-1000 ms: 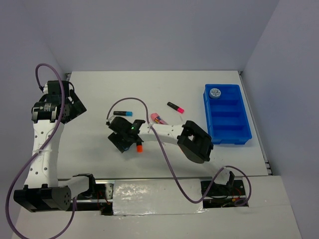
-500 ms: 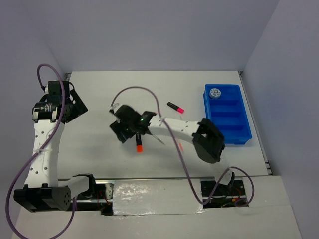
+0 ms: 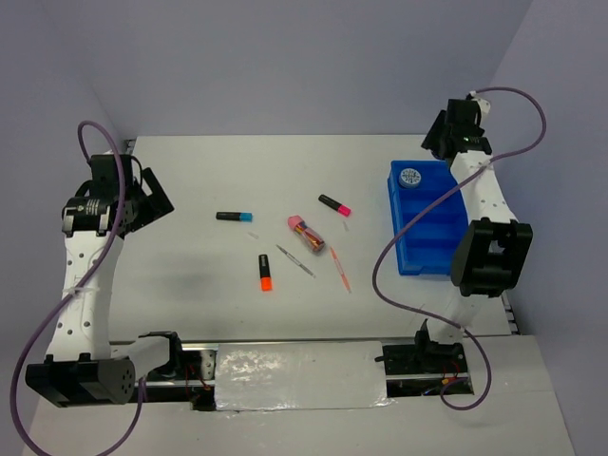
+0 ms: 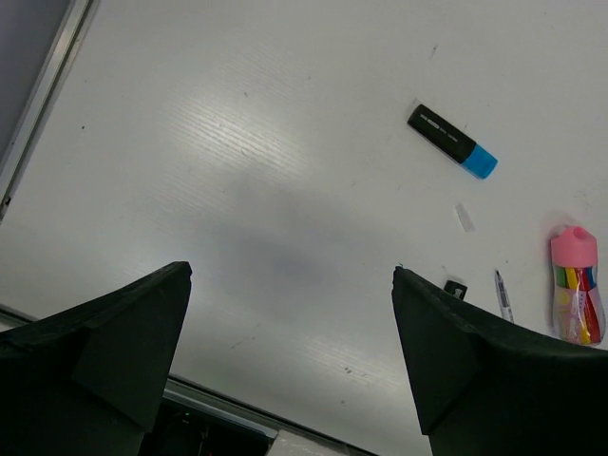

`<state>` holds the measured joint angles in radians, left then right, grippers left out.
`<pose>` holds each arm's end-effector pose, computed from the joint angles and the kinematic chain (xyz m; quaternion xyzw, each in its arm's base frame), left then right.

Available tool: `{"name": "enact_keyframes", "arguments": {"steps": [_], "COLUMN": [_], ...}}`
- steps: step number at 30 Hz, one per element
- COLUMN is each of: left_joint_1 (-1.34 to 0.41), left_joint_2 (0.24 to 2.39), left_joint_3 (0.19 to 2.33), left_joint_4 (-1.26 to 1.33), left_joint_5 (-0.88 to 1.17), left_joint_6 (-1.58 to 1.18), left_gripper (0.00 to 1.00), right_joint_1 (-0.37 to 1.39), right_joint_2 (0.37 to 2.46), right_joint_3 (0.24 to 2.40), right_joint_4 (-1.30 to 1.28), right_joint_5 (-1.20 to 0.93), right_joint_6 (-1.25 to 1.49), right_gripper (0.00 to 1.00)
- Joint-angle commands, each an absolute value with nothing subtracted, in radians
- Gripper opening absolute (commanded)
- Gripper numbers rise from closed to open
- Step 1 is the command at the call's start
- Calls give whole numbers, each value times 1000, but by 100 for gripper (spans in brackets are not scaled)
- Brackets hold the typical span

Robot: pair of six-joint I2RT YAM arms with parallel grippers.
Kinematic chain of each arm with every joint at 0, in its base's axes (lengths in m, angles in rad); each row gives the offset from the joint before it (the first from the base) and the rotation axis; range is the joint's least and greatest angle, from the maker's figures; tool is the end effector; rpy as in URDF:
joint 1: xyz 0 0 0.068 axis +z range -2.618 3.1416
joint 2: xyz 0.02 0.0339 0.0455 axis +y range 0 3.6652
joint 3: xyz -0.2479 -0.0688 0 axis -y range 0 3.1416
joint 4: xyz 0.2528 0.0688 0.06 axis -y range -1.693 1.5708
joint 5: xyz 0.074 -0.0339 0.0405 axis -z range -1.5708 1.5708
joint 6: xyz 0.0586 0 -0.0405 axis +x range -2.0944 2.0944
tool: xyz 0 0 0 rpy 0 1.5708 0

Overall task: Sort the stationery into containers
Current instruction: Place the stationery in the storage box.

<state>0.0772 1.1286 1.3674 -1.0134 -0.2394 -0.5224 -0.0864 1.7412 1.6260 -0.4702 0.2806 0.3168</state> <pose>0.2371 0.0323 0.3641 -0.3145 0.8607 0.0224 0.3997 0.4257 -0.0532 0.3164 0.2395 0.8415 -0.0686 0.4794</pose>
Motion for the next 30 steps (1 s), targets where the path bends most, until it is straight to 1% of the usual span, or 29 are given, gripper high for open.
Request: {"name": "enact_keyframes", "arguments": {"steps": [1, 9, 14, 22, 24, 27, 30], "left_joint_1": [43, 21, 20, 20, 20, 20, 20], "left_joint_2": [1134, 1153, 1184, 1210, 1218, 1221, 1229], "left_joint_3": [1361, 1333, 1365, 1376, 1385, 1391, 1402], "left_joint_4": [-956, -927, -937, -936, -942, -940, -946], "left_joint_5": [-193, -190, -198, -206, -210, -212, -206], "left_joint_6": [-473, -454, -454, -454, -454, -454, -456], "left_gripper": [99, 99, 99, 99, 99, 99, 99], "right_joint_1": [-101, -149, -163, -202, -212, -218, -219], "right_joint_2": [1787, 1917, 1948, 1997, 2005, 2013, 2026], "right_joint_3": [1660, 1721, 1712, 1710, 1698, 1683, 1687], "right_joint_4": [-436, -459, -446, -445, -436, -434, -436], "right_joint_5": [167, 169, 169, 141, 137, 123, 95], "right_joint_6": [276, 255, 247, 226, 221, 232, 241], "right_gripper": [24, 24, 25, 32, 38, 44, 63]}}
